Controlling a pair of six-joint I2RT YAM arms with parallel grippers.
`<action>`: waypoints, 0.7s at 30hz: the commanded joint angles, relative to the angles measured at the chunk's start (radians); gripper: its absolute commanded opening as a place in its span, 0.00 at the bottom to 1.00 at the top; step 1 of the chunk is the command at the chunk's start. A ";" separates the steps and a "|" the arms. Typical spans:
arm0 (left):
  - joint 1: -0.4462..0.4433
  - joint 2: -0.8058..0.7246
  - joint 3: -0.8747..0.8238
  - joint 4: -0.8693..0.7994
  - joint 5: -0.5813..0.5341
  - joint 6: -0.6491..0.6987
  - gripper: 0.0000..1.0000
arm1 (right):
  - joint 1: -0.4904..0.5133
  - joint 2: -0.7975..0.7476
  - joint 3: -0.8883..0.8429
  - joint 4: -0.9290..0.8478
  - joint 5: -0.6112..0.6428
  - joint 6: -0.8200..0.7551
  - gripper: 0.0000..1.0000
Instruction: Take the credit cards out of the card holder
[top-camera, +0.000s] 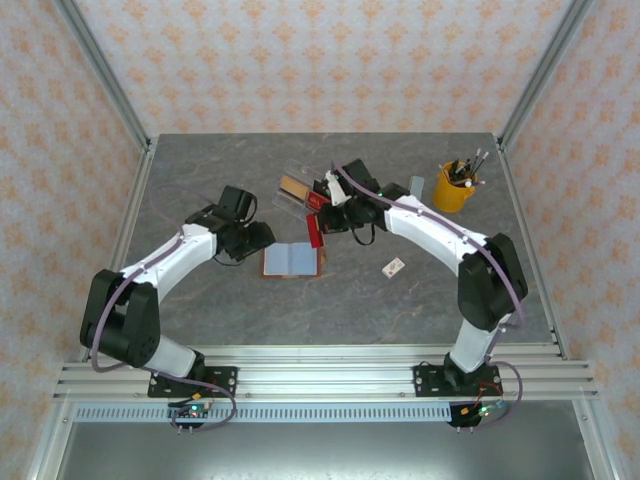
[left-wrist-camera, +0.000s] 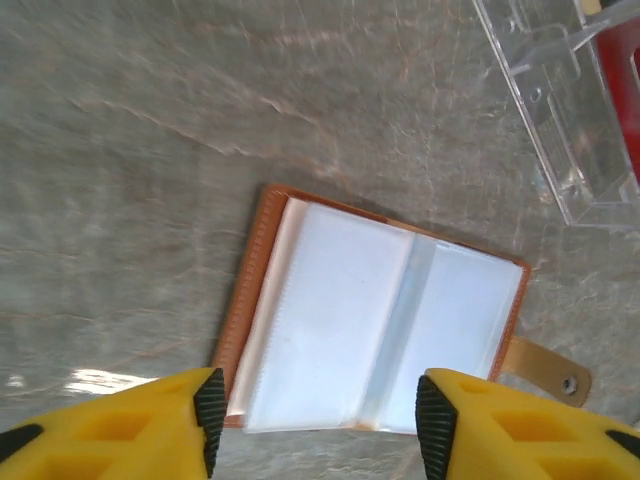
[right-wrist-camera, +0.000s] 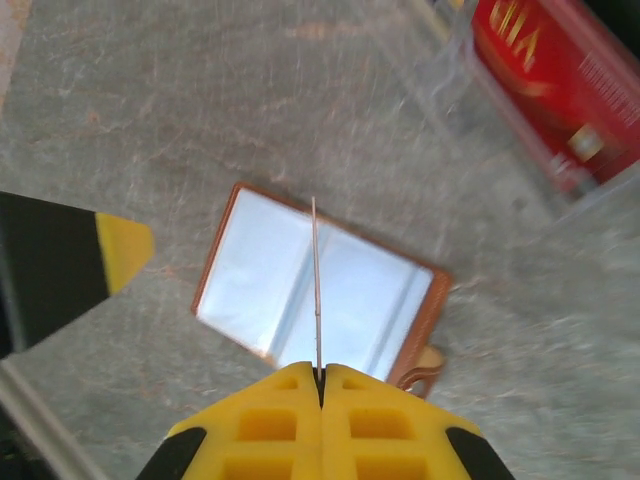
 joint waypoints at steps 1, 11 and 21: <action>0.026 -0.045 0.015 -0.140 -0.151 0.044 0.69 | -0.006 -0.035 0.057 -0.053 0.144 -0.210 0.00; 0.064 -0.162 -0.034 -0.184 -0.259 0.122 0.99 | -0.020 0.129 0.375 -0.203 0.253 -0.496 0.00; 0.112 -0.217 -0.036 -0.227 -0.273 0.183 1.00 | -0.023 0.304 0.566 -0.332 0.255 -0.636 0.00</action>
